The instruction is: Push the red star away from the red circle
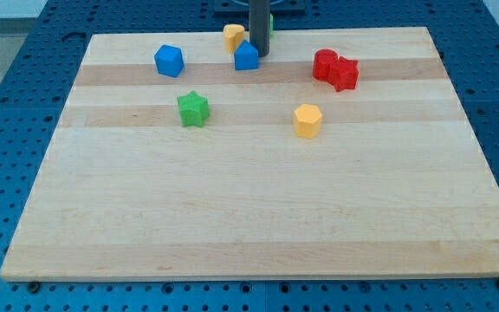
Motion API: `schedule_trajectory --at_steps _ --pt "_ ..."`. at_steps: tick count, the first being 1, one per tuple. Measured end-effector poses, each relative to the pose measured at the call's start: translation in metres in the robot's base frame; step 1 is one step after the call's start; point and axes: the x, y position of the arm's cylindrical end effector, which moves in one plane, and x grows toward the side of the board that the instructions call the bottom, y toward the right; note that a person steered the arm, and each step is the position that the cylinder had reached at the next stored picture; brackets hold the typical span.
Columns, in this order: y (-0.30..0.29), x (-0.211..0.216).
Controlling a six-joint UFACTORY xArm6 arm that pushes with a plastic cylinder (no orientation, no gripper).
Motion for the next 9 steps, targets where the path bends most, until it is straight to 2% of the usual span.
schedule_trajectory --at_steps 1,3,4,6,7,9 --pt "0.015 0.0" --pt "0.15 -0.001" --pt "0.174 0.017" --pt "0.128 0.027" --pt "0.111 0.047" --pt "0.116 0.083"
